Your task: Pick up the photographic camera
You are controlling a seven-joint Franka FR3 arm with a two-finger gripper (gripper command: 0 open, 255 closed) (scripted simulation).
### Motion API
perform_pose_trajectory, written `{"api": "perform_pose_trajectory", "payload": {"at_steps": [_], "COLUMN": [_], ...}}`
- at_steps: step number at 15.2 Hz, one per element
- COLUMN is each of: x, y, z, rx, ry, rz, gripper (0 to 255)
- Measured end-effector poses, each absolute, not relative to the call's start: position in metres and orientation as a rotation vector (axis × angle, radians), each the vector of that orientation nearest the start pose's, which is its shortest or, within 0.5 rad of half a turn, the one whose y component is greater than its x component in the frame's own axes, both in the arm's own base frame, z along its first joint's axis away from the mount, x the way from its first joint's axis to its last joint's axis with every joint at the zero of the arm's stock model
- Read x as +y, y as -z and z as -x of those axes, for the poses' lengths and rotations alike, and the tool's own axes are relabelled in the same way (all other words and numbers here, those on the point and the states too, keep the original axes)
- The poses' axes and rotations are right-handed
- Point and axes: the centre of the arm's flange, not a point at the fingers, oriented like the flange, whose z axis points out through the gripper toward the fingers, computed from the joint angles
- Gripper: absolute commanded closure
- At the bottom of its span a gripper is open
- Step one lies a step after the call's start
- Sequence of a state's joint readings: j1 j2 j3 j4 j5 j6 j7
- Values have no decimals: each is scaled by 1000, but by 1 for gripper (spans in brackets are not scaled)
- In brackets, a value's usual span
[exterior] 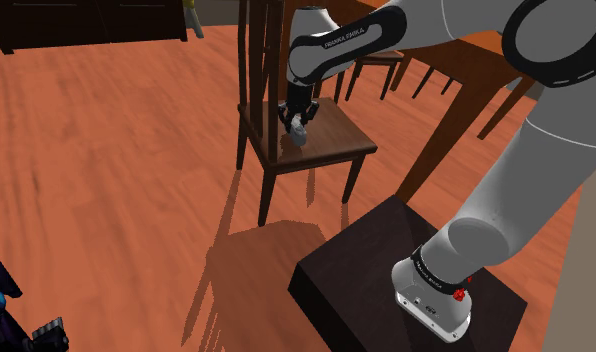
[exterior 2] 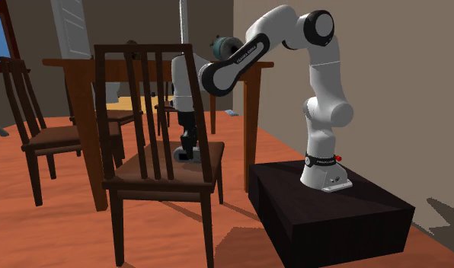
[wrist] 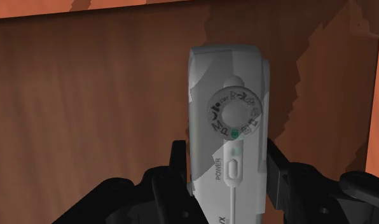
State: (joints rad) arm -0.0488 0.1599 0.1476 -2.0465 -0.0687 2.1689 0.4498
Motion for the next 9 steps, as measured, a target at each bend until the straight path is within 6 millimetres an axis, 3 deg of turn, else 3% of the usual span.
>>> {"api": "perform_pose_trajectory", "payload": {"at_steps": [5,9], "x": [51,49], "y": [-361,-380], "z": [-570,-572], "rx": [484,487], "ry": [-62,-62], "rz": [3160,3157], "gripper": [255,255]}}
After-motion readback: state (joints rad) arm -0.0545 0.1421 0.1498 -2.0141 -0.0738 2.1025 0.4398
